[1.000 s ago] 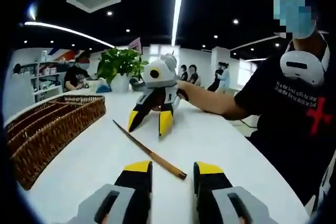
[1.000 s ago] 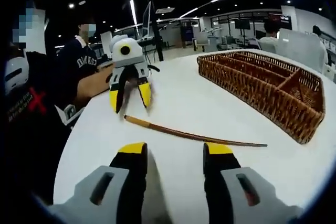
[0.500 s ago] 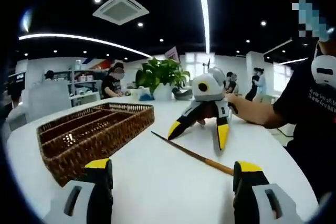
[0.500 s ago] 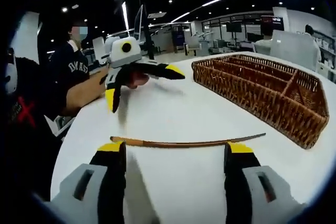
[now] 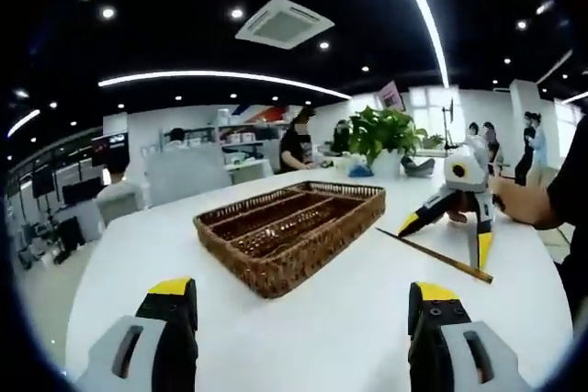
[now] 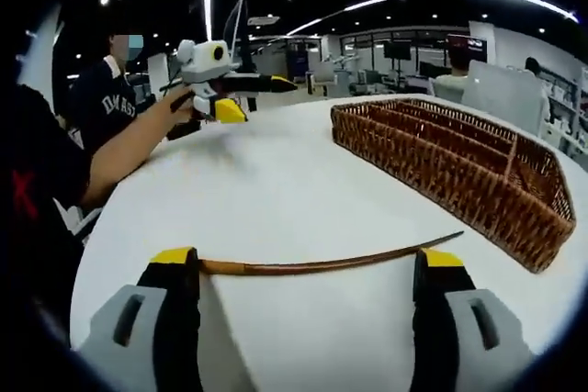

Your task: Arrange the knives, forks, and spoons in their matching storage slots by inserting each utensil handle-first until every utensil is classified and aligned in the correct compartment

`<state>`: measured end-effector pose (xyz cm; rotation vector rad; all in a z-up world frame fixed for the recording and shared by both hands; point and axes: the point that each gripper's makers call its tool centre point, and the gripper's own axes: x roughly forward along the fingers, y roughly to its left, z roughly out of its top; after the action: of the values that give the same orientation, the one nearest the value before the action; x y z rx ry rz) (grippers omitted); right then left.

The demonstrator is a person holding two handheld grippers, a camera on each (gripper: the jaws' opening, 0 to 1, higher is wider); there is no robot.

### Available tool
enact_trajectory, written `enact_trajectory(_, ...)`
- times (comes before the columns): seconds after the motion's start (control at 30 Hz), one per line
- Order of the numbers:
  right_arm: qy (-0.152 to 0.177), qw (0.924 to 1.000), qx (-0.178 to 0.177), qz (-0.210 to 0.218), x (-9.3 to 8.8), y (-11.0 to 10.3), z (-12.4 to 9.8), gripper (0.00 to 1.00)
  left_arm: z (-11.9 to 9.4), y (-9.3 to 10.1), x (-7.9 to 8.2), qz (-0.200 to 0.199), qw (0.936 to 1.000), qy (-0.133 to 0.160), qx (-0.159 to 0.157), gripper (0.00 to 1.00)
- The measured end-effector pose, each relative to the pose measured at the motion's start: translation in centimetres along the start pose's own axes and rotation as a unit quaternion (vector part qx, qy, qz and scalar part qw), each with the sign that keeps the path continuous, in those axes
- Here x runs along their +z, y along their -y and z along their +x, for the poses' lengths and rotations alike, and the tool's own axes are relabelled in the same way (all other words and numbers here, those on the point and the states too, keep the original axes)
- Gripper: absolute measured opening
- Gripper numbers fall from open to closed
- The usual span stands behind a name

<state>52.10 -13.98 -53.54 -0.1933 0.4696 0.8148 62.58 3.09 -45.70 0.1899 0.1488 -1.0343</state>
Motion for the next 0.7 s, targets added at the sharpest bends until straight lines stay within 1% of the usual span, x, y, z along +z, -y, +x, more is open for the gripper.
enact_trajectory(0.03, -0.002, 1.0000, 0.003, 0.008, -0.1, -0.1, -0.1, 0.99, -0.2, -0.2, 0.1, -0.002, 1.0000, 0.001, 0.004, 1.00)
enact_trajectory(0.13, -0.001, 1.0000, -0.001, 0.009, 0.0, 0.0, -0.1, 0.99, -0.7, -0.5, 0.8, 0.000, 0.9999, 0.006, 0.016, 1.00)
enact_trajectory(0.2, 0.001, 0.9999, -0.006, 0.013, 0.1, 0.2, 0.1, 0.99, -0.9, -0.5, 1.0, 0.013, 0.9997, 0.004, 0.021, 1.00)
enact_trajectory(0.27, 0.003, 0.9998, -0.009, 0.016, 0.2, 0.2, 0.1, 0.99, -1.1, -0.4, 1.6, 0.000, 0.9997, 0.017, 0.015, 1.00)
enact_trajectory(0.3, 0.001, 0.9998, -0.011, 0.015, 0.2, 0.3, 0.2, 0.99, -1.1, -0.4, 2.2, -0.021, 0.9995, 0.022, 0.010, 1.00)
enact_trajectory(0.33, -0.004, 0.9999, -0.009, 0.000, 0.0, 0.2, 0.3, 0.99, -1.2, -0.7, 2.4, -0.015, 0.9996, 0.019, 0.014, 1.00)
enact_trajectory(0.37, -0.002, 1.0000, -0.008, 0.003, 0.0, 0.2, 0.2, 0.99, -1.2, -1.0, 2.7, -0.013, 0.9996, 0.015, 0.020, 1.00)
enact_trajectory(0.4, -0.002, 1.0000, 0.007, 0.001, -0.2, -0.3, -0.2, 0.98, -1.3, -1.4, 3.0, -0.004, 0.9995, 0.002, 0.030, 1.00)
enact_trajectory(0.47, -0.004, 1.0000, 0.005, 0.001, -0.2, 0.2, -0.3, 0.96, -1.5, -1.5, 3.7, 0.005, 0.9996, -0.009, 0.025, 1.00)
enact_trajectory(0.5, -0.007, 1.0000, 0.007, 0.001, -0.3, 0.3, -0.6, 0.94, -1.6, -1.3, 3.9, 0.000, 0.9998, -0.018, 0.013, 1.00)
enact_trajectory(0.57, -0.014, 0.9998, 0.012, 0.000, -0.6, 0.1, -1.1, 0.93, -1.7, -1.6, 4.3, 0.003, 0.9997, -0.017, 0.014, 1.00)
enact_trajectory(0.63, -0.017, 0.9998, 0.013, 0.002, -0.9, 0.5, -1.3, 0.92, -1.4, -2.2, 4.4, -0.002, 0.9996, -0.018, 0.021, 1.00)
enact_trajectory(0.67, -0.013, 0.9998, 0.013, 0.001, -0.8, 0.7, -1.5, 0.90, -1.2, -2.4, 4.6, -0.002, 0.9997, -0.003, 0.023, 1.00)
enact_trajectory(0.7, -0.017, 0.9997, 0.014, 0.005, -1.1, 0.8, -1.7, 0.87, -1.0, -2.3, 4.8, -0.010, 0.9997, 0.012, 0.018, 1.00)
